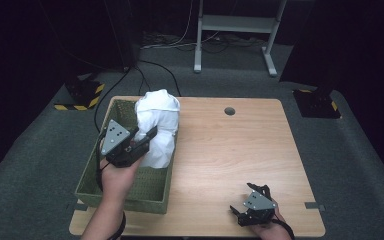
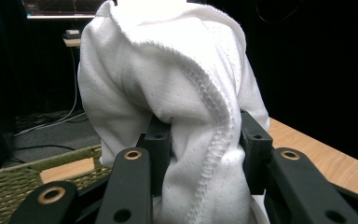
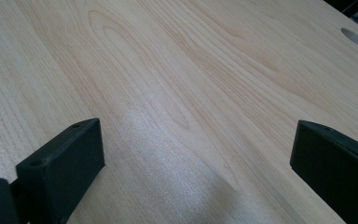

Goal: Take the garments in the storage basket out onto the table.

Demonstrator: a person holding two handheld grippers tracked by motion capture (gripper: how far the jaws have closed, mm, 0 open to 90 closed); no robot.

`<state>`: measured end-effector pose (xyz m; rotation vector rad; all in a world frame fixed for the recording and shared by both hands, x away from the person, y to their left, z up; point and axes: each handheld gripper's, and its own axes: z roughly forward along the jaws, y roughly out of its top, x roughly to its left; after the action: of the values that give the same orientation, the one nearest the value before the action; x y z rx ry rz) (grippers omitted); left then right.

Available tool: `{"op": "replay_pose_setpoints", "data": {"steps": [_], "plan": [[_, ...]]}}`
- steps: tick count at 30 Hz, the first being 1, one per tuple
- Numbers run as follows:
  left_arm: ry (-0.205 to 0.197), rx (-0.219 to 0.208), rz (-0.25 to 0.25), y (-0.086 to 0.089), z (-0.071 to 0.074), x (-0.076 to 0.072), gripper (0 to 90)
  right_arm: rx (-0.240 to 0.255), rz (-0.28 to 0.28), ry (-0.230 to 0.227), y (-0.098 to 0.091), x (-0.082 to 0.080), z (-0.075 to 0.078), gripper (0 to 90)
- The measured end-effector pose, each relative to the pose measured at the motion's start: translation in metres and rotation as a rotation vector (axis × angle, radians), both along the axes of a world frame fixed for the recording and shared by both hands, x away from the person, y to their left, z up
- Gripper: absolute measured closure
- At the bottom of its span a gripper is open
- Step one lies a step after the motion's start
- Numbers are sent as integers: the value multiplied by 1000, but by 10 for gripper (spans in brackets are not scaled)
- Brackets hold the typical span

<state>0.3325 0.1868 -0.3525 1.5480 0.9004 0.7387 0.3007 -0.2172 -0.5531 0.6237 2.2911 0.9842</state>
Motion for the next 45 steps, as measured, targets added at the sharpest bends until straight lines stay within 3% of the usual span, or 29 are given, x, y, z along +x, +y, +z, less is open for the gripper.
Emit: {"op": "replay_pose_setpoints", "data": {"steps": [45], "plan": [[-36,-50,-137,-70,2,4,636,8,6,2,-1,0,0,24]]}}
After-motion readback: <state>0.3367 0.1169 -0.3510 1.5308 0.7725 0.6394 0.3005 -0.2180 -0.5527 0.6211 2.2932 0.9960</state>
